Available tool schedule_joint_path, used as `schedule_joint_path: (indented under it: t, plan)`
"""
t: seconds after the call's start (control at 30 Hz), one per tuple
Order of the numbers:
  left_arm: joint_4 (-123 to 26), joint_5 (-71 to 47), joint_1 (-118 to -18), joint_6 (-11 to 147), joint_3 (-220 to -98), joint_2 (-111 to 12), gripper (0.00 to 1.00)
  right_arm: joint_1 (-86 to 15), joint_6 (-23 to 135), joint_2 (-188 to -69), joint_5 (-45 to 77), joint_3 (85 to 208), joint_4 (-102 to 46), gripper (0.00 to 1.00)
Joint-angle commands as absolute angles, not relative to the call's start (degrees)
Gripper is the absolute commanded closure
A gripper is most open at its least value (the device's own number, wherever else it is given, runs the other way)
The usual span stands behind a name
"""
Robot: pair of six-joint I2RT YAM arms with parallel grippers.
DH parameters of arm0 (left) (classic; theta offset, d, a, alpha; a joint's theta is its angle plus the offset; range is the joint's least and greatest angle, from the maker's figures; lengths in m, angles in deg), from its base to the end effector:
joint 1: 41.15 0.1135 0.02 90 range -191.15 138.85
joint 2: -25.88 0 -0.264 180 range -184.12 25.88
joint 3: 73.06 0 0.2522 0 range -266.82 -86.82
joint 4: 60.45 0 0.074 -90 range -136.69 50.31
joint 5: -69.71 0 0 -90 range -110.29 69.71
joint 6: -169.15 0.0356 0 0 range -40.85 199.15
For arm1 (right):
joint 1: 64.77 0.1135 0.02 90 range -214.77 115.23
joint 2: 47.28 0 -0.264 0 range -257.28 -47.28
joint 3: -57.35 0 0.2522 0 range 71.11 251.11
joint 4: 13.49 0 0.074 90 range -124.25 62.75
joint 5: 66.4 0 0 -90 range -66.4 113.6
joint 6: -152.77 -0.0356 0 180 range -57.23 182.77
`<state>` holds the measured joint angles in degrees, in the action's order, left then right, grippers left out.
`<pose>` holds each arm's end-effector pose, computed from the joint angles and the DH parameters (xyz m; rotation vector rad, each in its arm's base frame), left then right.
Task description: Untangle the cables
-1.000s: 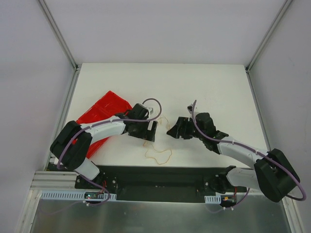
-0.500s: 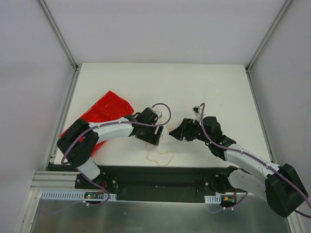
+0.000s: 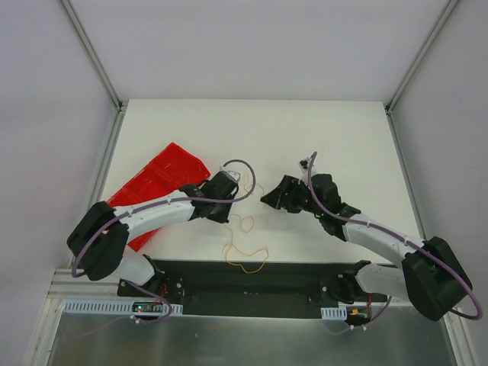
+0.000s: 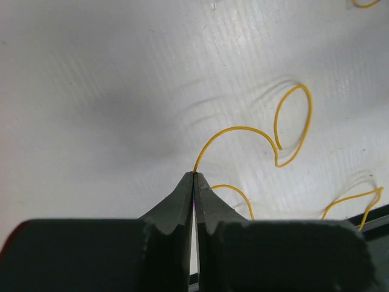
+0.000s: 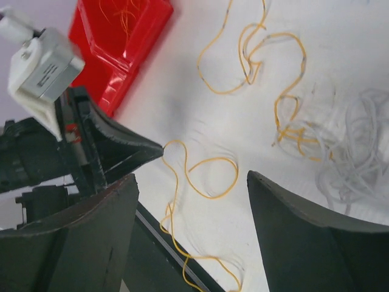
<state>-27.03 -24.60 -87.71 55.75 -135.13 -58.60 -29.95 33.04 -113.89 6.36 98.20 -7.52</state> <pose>0.2008 -0.2082 0.1895 0.4898 2.5392 -0.3759 0.1942 0.1480 0.2096 -0.3065 2.0202 1.0231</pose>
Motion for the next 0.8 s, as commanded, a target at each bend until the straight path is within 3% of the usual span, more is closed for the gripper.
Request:
schedule_joint_path:
  t: [0.0, 0.3, 0.53, 0.67, 0.7, 0.77]
  plan:
    - [-25.16, -28.11, -88.43, 54.89, -134.11, -50.07, 1.00, -30.23, 31.22, -114.95, 9.09, 101.96, -1.15, 0.25]
    - [-14.90, -37.15, -84.48, 52.87, -140.15, -38.63, 1.00, -30.41, 34.56, -122.33, 10.86, 104.25, 3.76, 0.25]
    - [-4.68, -46.82, -80.97, 59.18, -152.81, -33.80, 1.00, -31.72, 31.22, -129.10, 10.16, 97.49, 23.00, 0.26]
    - [-4.15, -41.76, -79.47, 60.60, -156.78, -33.70, 1.00, -31.82, 32.27, -127.61, 10.15, 95.46, 24.78, 0.26]
    - [-3.98, -38.86, -79.47, 60.43, -156.69, -34.31, 0.95, -31.82, 32.45, -127.52, 10.06, 94.93, 25.57, 0.26]
    - [-2.75, -33.41, -79.47, 58.24, -155.12, -35.46, 0.51, -31.73, 32.54, -127.26, 9.80, 93.79, 27.94, 0.26]
